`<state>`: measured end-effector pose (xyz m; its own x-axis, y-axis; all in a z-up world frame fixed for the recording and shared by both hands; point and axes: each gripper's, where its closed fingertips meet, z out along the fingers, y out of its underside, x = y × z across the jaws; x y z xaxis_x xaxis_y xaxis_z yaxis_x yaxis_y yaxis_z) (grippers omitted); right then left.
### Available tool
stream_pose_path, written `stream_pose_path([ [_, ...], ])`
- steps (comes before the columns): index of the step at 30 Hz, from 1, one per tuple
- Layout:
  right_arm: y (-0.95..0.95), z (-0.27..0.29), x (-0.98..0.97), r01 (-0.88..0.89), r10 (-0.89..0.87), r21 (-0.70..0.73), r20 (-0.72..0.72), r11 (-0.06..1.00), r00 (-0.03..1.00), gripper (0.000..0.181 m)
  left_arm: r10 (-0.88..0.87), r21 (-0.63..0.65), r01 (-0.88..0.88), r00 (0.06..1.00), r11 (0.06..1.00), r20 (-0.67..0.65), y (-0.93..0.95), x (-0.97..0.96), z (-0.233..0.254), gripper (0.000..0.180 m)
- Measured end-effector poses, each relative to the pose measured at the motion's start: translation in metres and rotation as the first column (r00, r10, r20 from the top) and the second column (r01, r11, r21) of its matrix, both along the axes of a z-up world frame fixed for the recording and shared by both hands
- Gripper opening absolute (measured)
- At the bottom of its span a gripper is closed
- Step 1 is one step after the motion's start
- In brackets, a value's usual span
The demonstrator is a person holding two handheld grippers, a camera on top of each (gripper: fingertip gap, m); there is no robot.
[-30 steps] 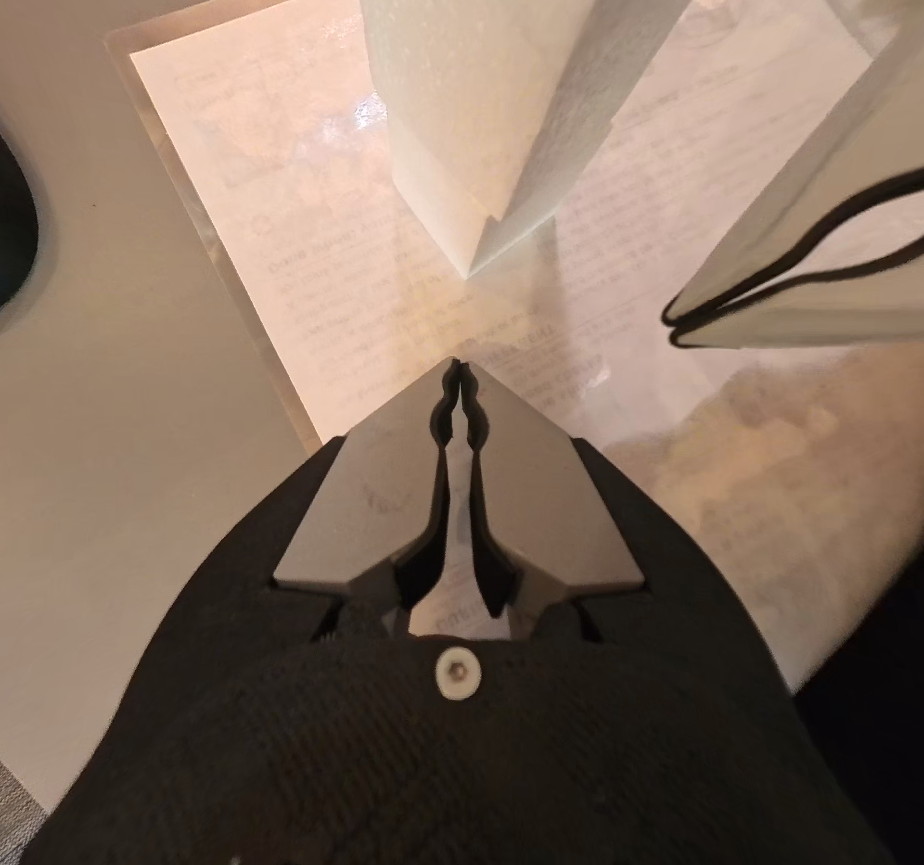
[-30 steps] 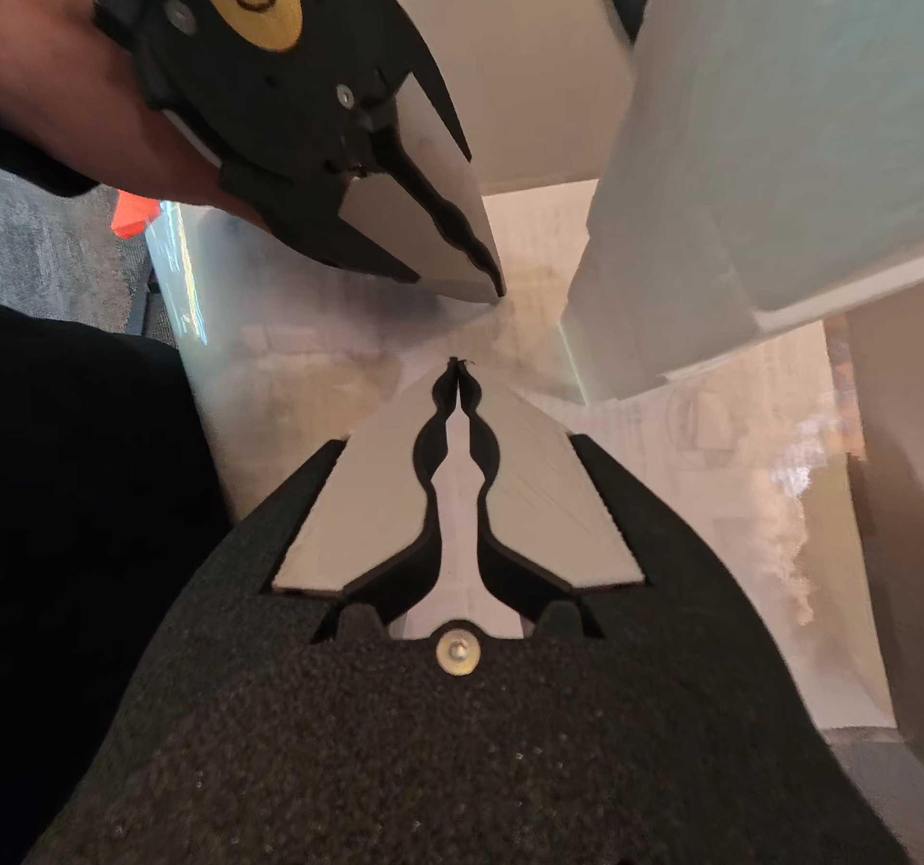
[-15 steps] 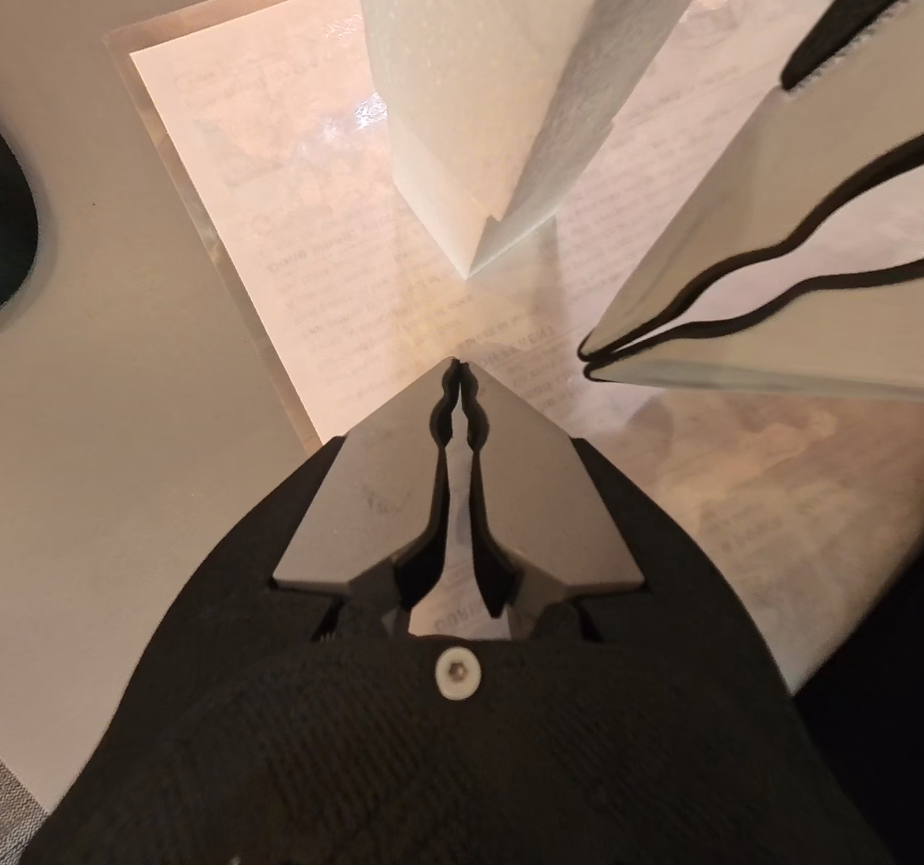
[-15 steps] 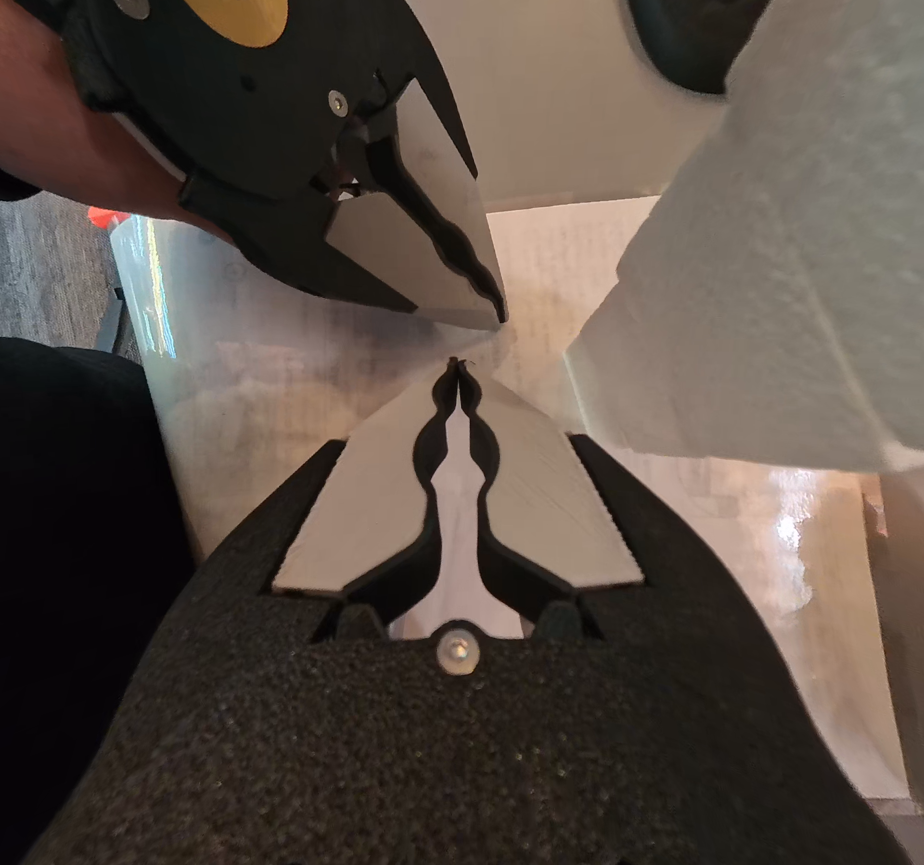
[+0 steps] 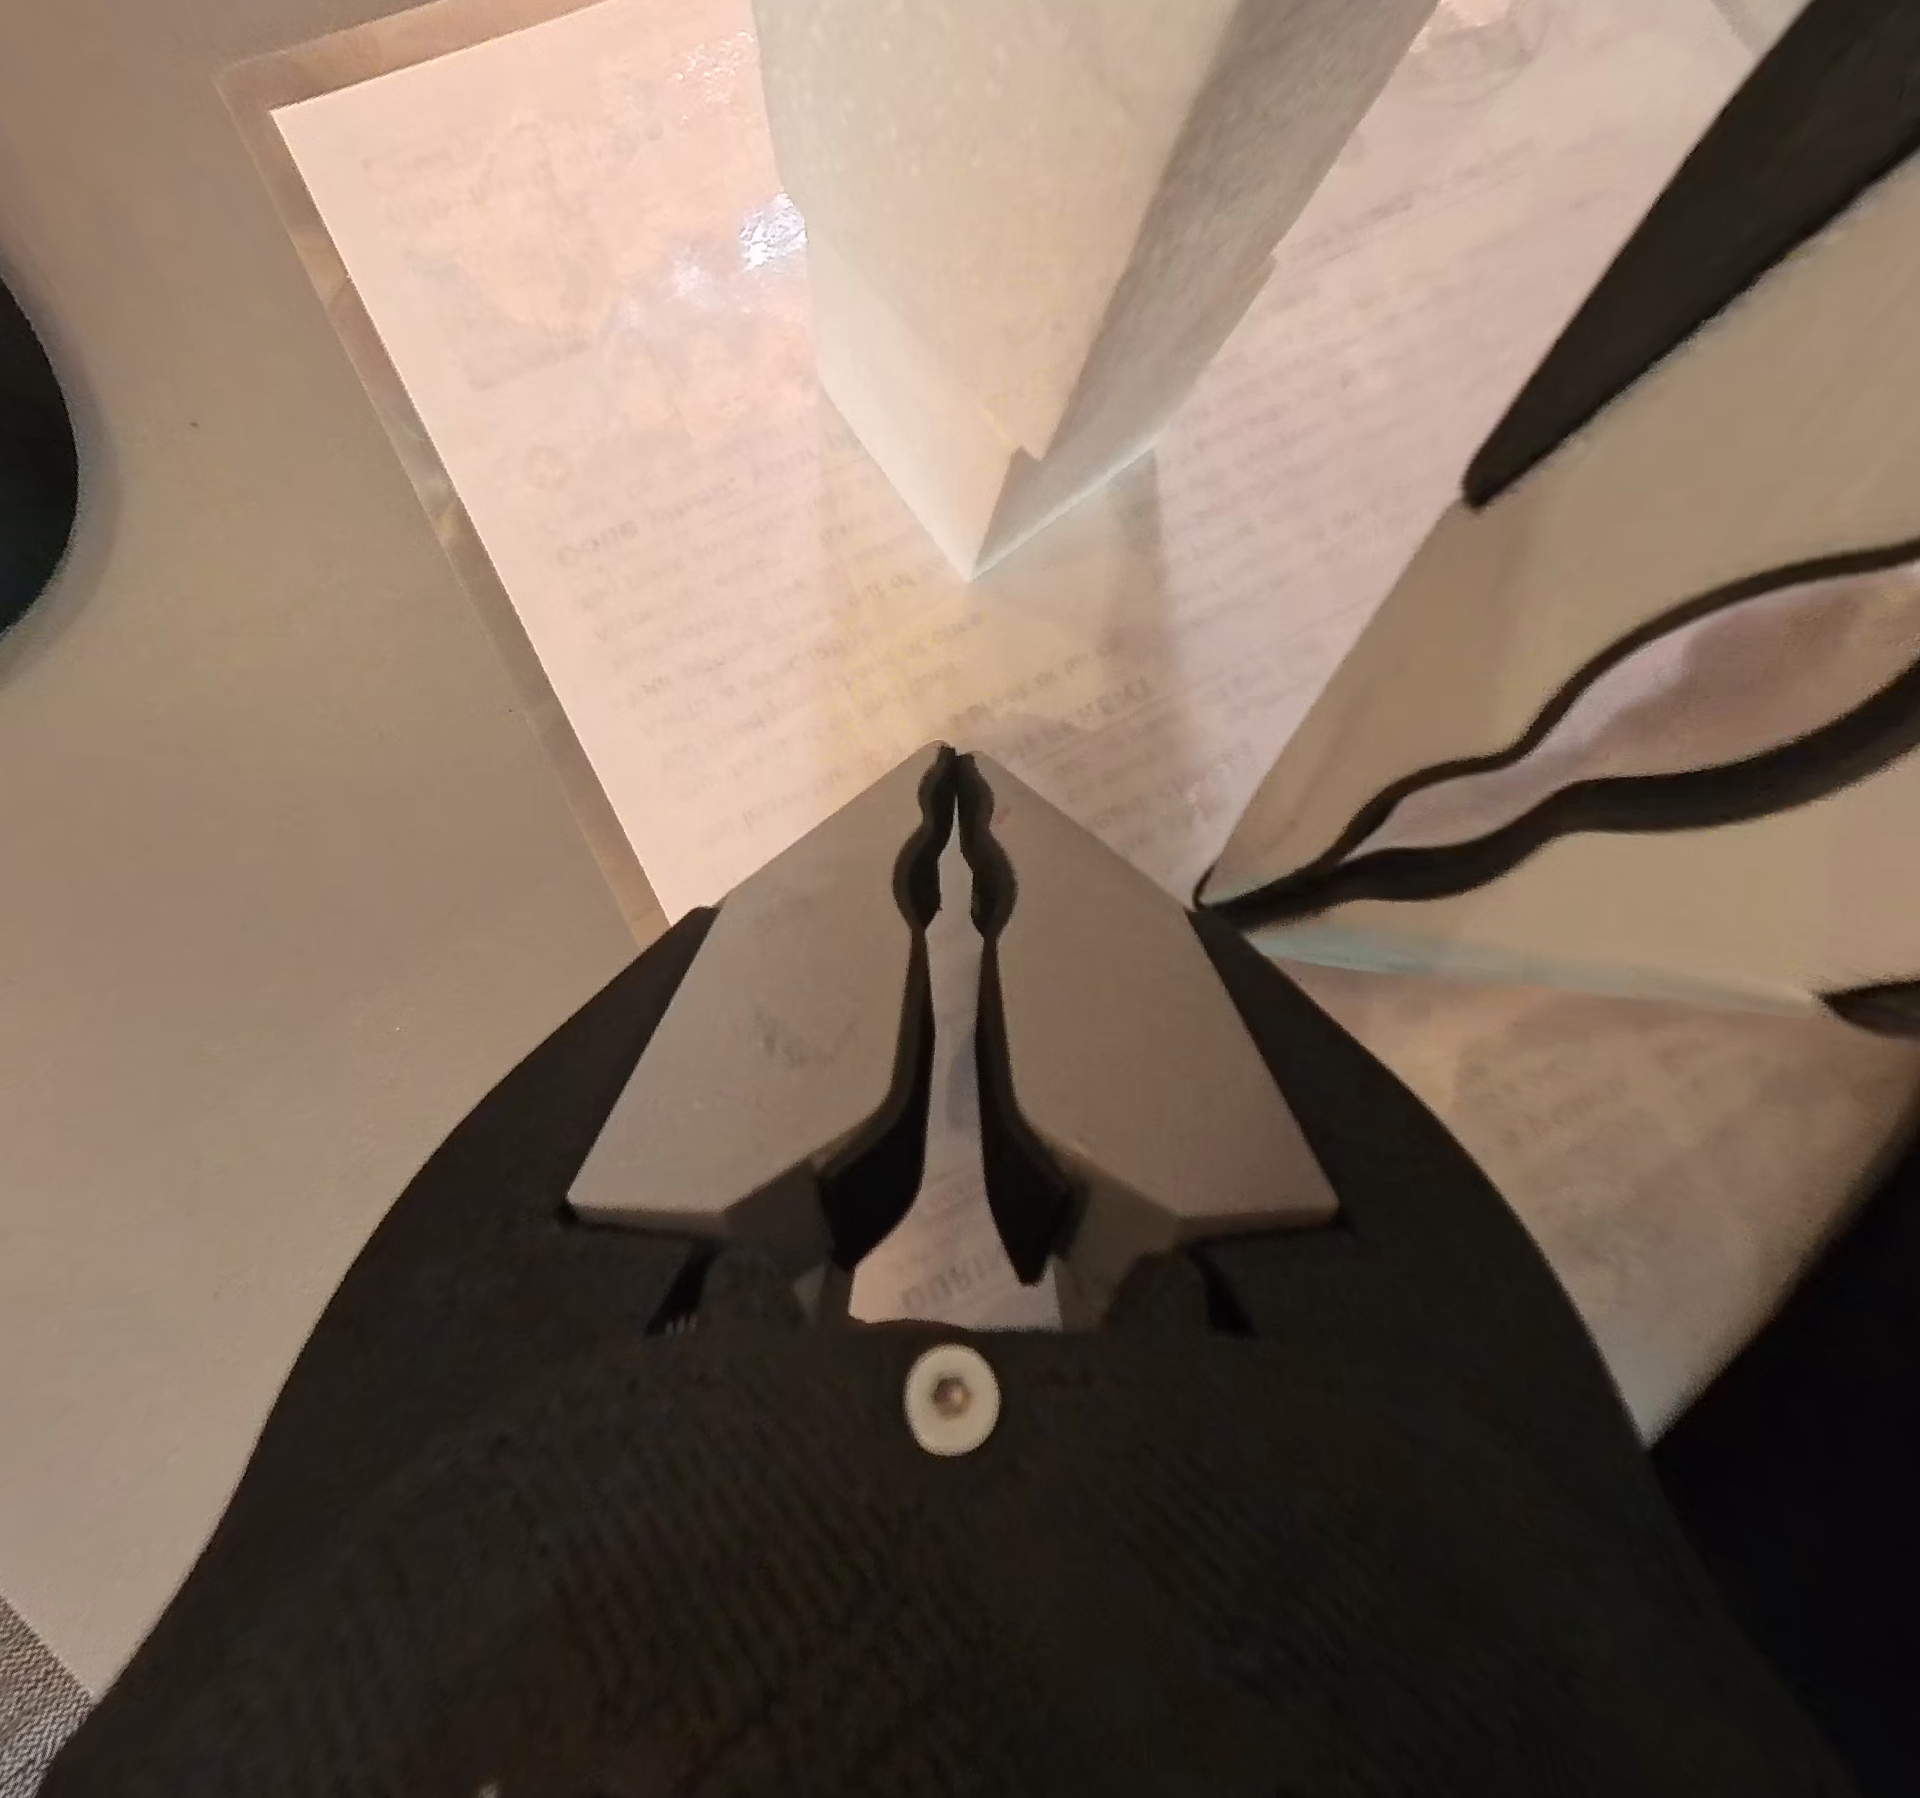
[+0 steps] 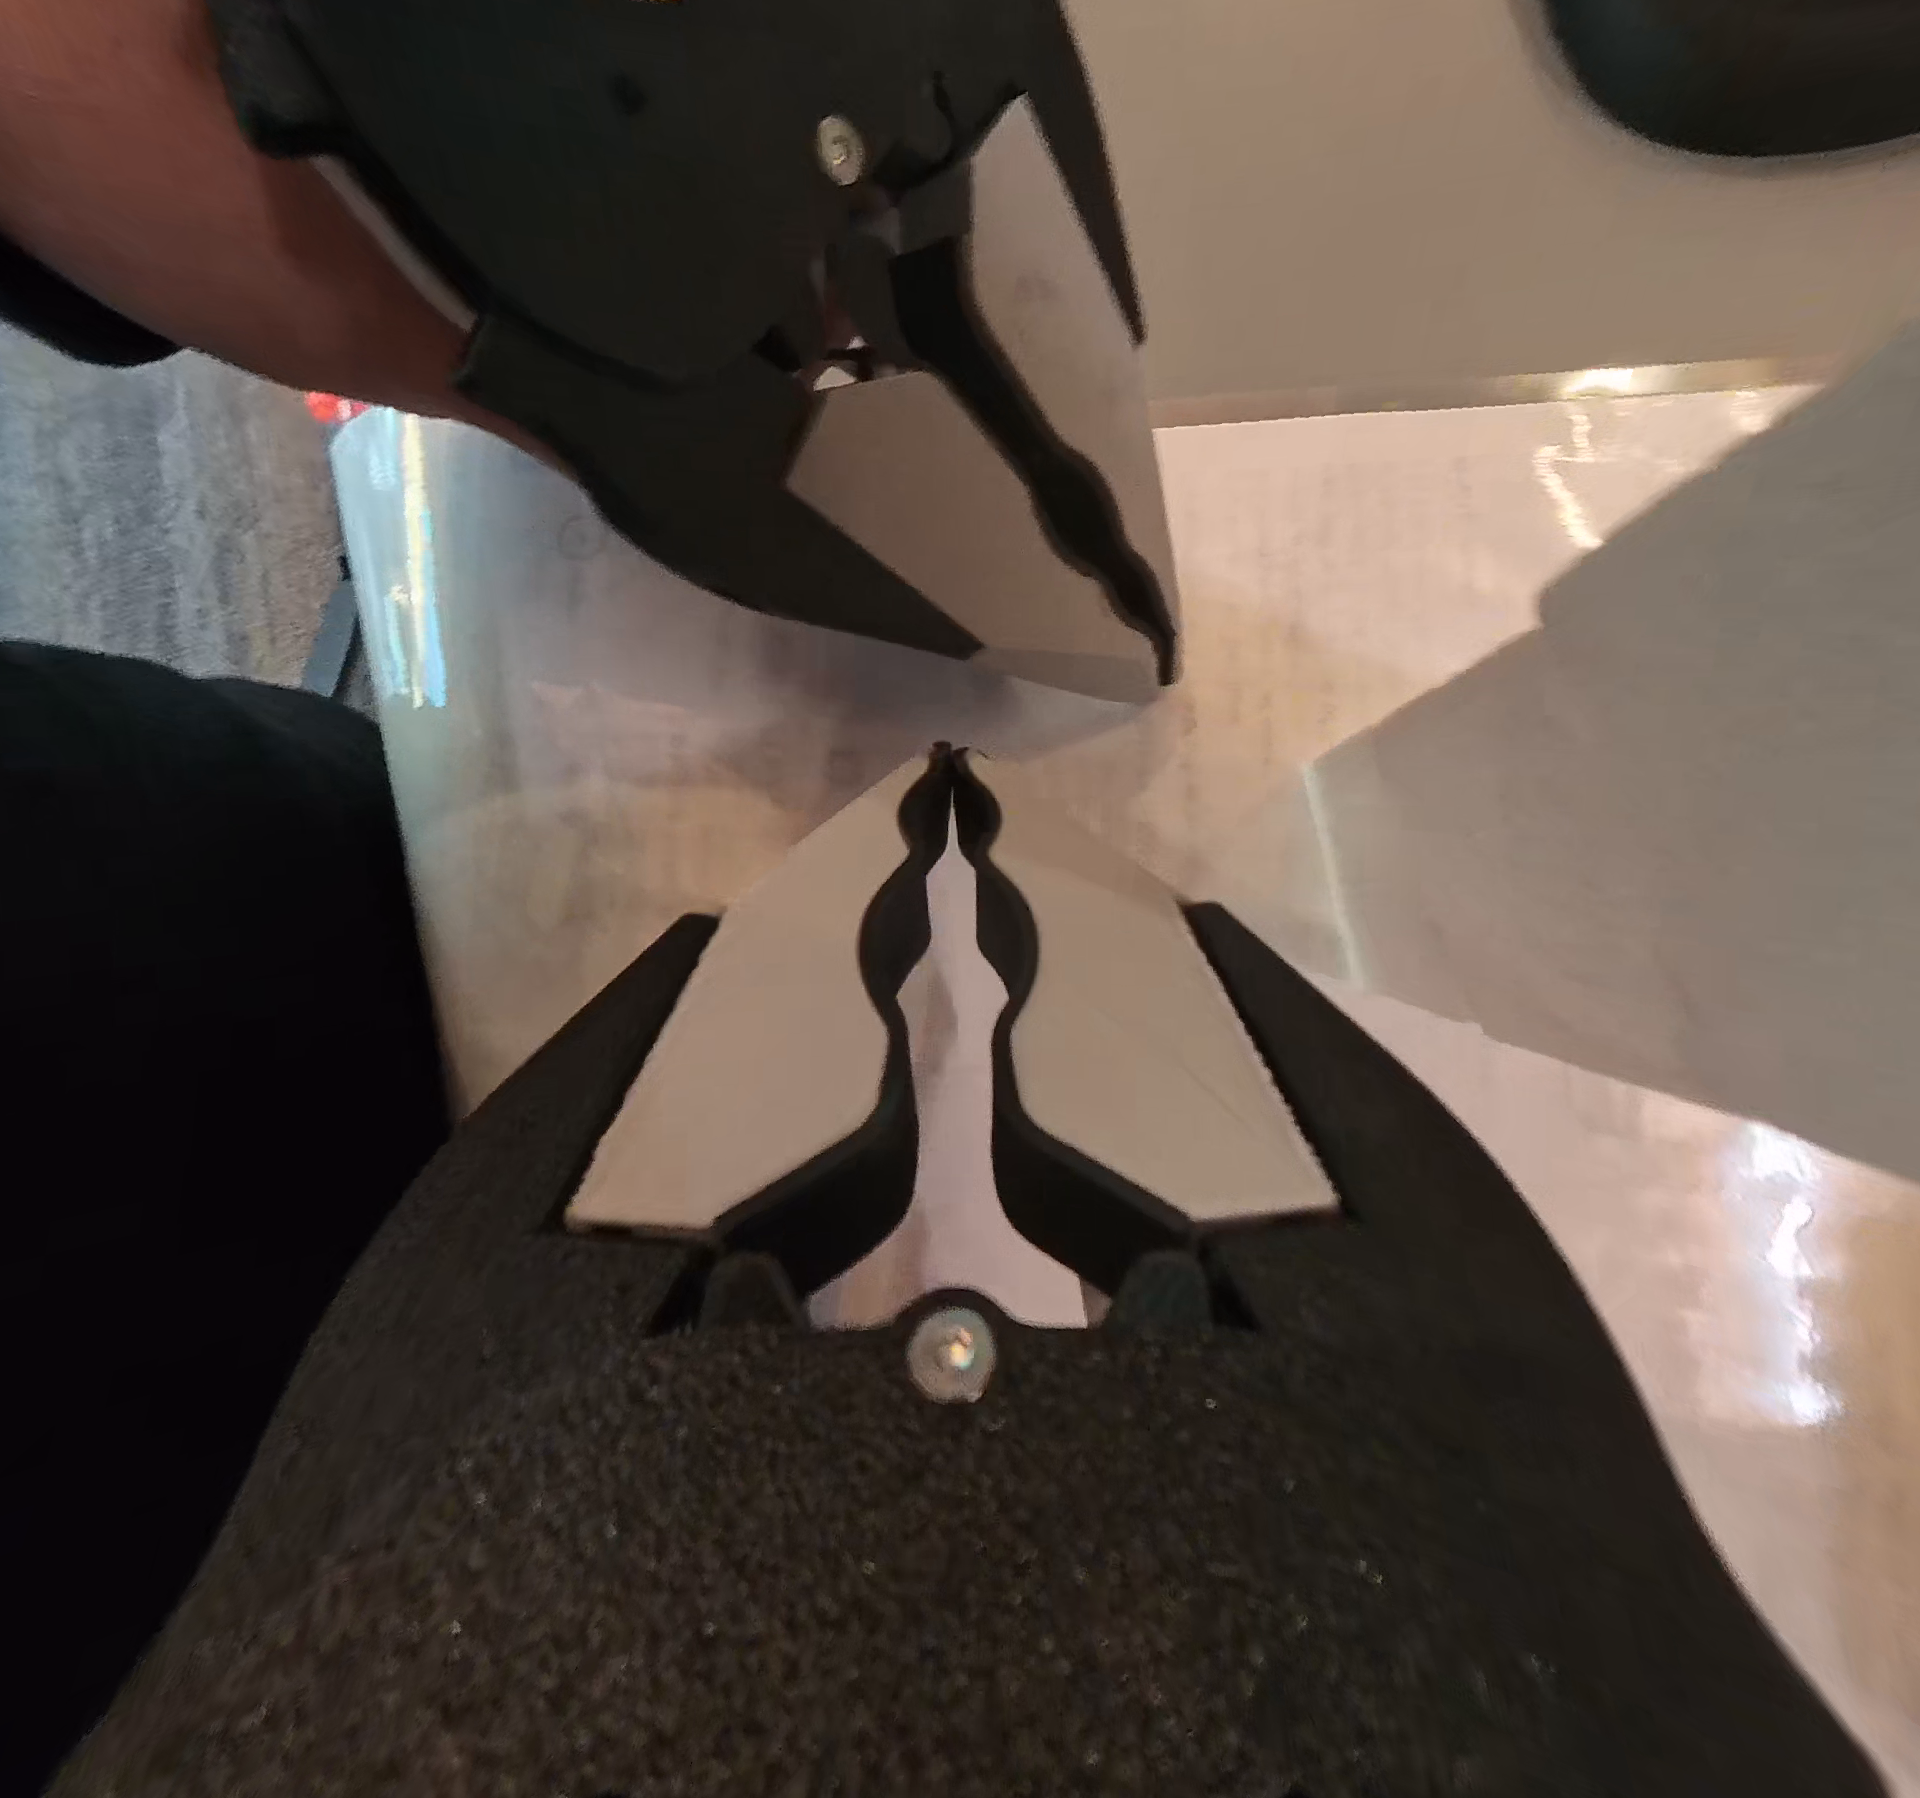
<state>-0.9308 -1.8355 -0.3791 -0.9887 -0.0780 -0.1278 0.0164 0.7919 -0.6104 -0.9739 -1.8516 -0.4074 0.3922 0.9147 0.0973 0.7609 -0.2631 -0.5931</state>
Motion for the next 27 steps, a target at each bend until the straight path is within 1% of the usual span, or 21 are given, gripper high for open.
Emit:
stream_pose_path([
  [1, 0.001, -0.003, -0.002, -0.01, 0.01, 0.017, -0.011, 1.0, 1.0, 0.0, 0.0, 0.0, 0.0, 1.0, 1.0, 0.0, 0.0, 0.0, 0.0, 0.0],
  [2, 0.0, -0.004, -0.012, 0.017, -0.016, 0.026, -0.054, 1.0, 0.998, 0.0, 0.0, 0.0, 0.0, 1.0, 1.0, 0.0, 0.0, 0.0, 0.0, 0.0],
  [3, -0.002, 0.001, -0.034, 0.092, -0.091, 0.004, -0.129, 0.996, 0.988, 0.003, -0.001, -0.001, 0.001, 1.0, 1.0, 0.001, 0.0, 0.0, 0.0, 0.0],
  [4, -0.005, 0.014, -0.059, 0.184, -0.191, -0.055, -0.194, 0.981, 0.962, 0.002, -0.003, -0.002, 0.003, 1.0, 1.0, 0.001, 0.0, 0.0, 0.0, 0.0],
  [5, -0.007, 0.03, -0.079, 0.26, -0.281, -0.125, -0.21, 0.958, 0.936, 0.0, -0.003, -0.002, 0.003, 1.0, 1.0, 0.001, 0.0, 0.0, 0.0, 0.0],
  [7, -0.01, 0.058, -0.1, 0.332, -0.367, -0.225, -0.138, 0.916, 0.92, 0.0, -0.001, -0.002, 0.001, 1.0, 1.0, 0.003, 0.0, 0.0, 0.0, 0.0],
  [8, -0.01, 0.063, -0.104, 0.34, -0.372, -0.233, -0.11, 0.911, 0.922, 0.0, -0.001, -0.003, 0.001, 1.0, 1.0, 0.002, 0.0, 0.0, 0.0, 0.0],
  [12, 0.002, 0.059, -0.119, 0.338, -0.37, -0.198, -0.159, 0.92, 0.915, 0.0, -0.001, 0.0, 0.001, 1.0, 1.0, 0.003, 0.0, 0.0, 0.0, 0.0],
  [22, 0.016, 0.052, -0.126, 0.387, -0.411, -0.174, -0.138, 0.906, 0.901, 0.0, -0.003, -0.009, 0.004, 1.0, 1.0, 0.011, 0.0, 0.0, 0.0, 0.0],
  [23, 0.016, 0.052, -0.127, 0.386, -0.411, -0.172, -0.144, 0.906, 0.9, 0.0, -0.005, -0.038, 0.007, 0.999, 0.999, 0.039, -0.004, 0.003, 0.001, 0.0],
  [24, 0.017, 0.051, -0.127, 0.382, -0.407, -0.168, -0.152, 0.909, 0.901, 0.0, 0.03, -0.111, -0.026, 0.999, 0.994, 0.039, -0.024, 0.002, 0.009, 0.0],
  [25, 0.019, 0.052, -0.127, 0.381, -0.405, -0.161, -0.16, 0.91, 0.9, 0.0, 0.09, -0.147, -0.101, 0.992, 0.984, -0.085, -0.053, -0.009, 0.037, 0.0],
  [26, 0.022, 0.053, -0.128, 0.383, -0.407, -0.158, -0.165, 0.91, 0.899, 0.0, 0.172, -0.1, -0.202, 0.952, 0.974, -0.254, -0.088, -0.021, 0.076, 0.0],
  [27, 0.025, 0.056, -0.127, 0.386, -0.41, -0.16, -0.161, 0.909, 0.898, 0.0, 0.276, -0.016, -0.3, 0.896, 0.954, -0.349, -0.129, -0.026, 0.107, 0.0],
])
